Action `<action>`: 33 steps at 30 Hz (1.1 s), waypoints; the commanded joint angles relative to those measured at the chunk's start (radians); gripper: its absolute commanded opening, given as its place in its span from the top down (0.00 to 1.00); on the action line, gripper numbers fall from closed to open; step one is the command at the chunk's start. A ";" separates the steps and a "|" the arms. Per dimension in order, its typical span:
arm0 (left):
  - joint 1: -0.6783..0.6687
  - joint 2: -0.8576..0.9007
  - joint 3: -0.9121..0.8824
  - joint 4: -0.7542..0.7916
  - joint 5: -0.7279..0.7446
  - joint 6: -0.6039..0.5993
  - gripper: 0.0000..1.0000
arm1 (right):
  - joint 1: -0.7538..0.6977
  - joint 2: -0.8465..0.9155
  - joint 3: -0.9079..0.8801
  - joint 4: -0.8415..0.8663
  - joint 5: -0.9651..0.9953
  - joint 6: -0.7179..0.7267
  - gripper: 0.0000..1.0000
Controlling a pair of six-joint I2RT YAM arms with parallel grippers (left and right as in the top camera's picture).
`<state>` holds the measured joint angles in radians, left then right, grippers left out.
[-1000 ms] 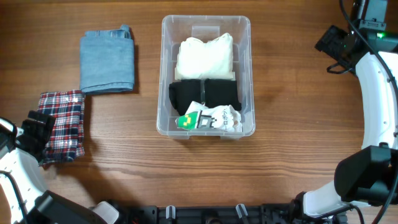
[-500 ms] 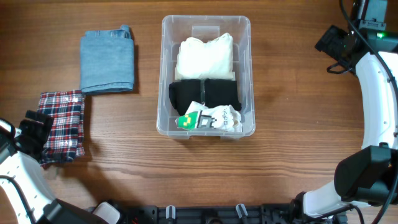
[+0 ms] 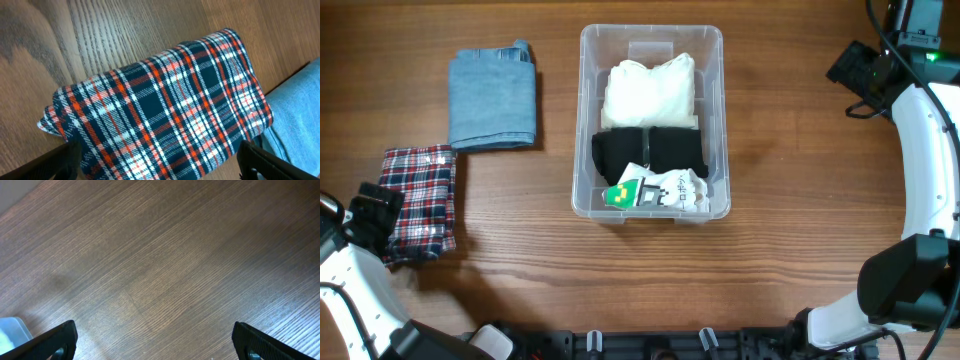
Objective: Pack container
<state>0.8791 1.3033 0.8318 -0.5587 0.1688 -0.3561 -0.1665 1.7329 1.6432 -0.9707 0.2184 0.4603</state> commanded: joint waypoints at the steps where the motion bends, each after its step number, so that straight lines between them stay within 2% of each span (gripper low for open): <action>1: 0.007 -0.013 0.013 0.037 -0.014 0.013 0.00 | -0.002 0.010 -0.003 0.003 0.018 0.013 0.00; 11: 0.007 0.007 0.013 0.211 -0.014 0.016 0.00 | -0.002 0.010 -0.003 0.003 0.018 0.013 0.00; 13: 0.007 0.031 0.013 0.243 -0.013 0.063 0.00 | -0.002 0.010 -0.003 0.003 0.018 0.013 0.00; 16: 0.006 0.087 0.013 0.255 -0.013 0.115 0.00 | -0.002 0.010 -0.003 0.003 0.018 0.013 0.00; 24: 0.006 0.251 0.013 0.340 -0.013 0.138 0.00 | -0.002 0.010 -0.003 0.003 0.018 0.013 0.00; 30: 0.006 0.287 0.013 0.365 -0.012 0.192 0.00 | -0.002 0.010 -0.003 0.003 0.017 0.013 0.00; 33: 0.006 0.299 0.013 0.341 0.049 0.192 0.00 | -0.002 0.010 -0.003 0.003 0.018 0.013 0.00</action>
<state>0.8791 1.5806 0.8333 -0.2016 0.1650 -0.1982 -0.1665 1.7329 1.6432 -0.9707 0.2180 0.4606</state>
